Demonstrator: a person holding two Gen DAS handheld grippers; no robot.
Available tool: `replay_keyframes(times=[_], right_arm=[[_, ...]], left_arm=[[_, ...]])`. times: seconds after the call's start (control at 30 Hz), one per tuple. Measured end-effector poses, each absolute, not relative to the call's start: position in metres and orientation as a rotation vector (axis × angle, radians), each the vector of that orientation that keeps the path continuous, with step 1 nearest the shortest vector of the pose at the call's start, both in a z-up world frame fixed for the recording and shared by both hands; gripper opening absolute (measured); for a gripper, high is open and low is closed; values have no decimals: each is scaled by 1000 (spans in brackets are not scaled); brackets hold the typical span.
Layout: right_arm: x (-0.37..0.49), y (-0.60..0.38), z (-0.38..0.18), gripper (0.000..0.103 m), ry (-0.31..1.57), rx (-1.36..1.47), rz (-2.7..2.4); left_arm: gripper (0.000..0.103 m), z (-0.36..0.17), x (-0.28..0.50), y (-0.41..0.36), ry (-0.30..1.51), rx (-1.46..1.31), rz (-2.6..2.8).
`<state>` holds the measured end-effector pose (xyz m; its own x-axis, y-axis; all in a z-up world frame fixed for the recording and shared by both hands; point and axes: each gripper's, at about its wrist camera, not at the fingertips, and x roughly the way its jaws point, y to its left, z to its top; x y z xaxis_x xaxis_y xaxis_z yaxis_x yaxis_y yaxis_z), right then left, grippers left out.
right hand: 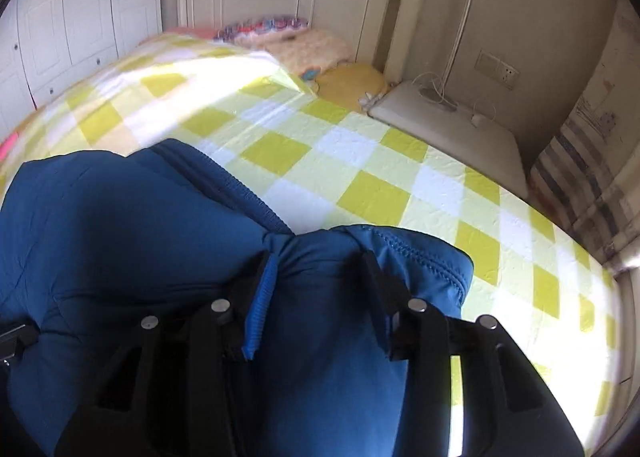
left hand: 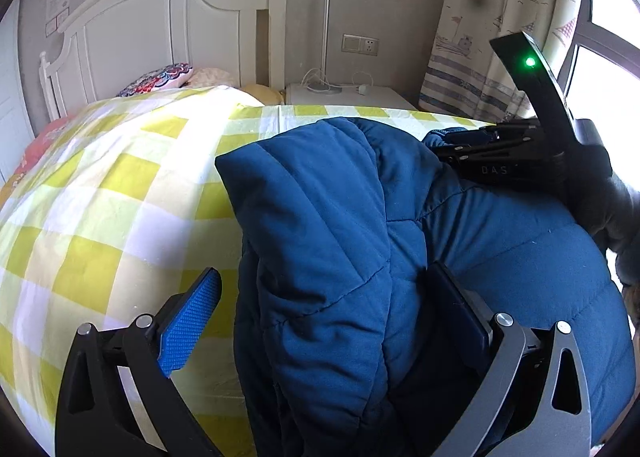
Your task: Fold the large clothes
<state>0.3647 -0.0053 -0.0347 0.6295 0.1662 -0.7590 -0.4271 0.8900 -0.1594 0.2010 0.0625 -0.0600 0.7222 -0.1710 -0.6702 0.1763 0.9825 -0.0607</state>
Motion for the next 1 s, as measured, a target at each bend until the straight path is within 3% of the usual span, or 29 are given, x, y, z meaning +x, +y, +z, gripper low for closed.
replay_keyframes(times=[0.1,0.23,0.33,0.43,0.6,0.8,1.0], right_arm=[[363,12,-20,44,845,-481,310],[370,8,-4,47,765,-419,232],[385,23,-38,46,883,-506,231],[387,35,-27,46,914,-600,203],[348,64,32,46,741,-497,349],[349,133,-39,44,868,-780,404],[342,123,-16,46,840,-686,434]], left_arm=[[99,-59,199,63,733,9,-197],[99,-60,199,64,724,16,-191],[99,-61,201,65,734,10,-192],[99,-61,201,68,737,-6,-206],[99,-61,199,68,730,-7,-206],[99,-63,199,70,738,-7,-177],[99,-66,197,75,747,-44,-202]])
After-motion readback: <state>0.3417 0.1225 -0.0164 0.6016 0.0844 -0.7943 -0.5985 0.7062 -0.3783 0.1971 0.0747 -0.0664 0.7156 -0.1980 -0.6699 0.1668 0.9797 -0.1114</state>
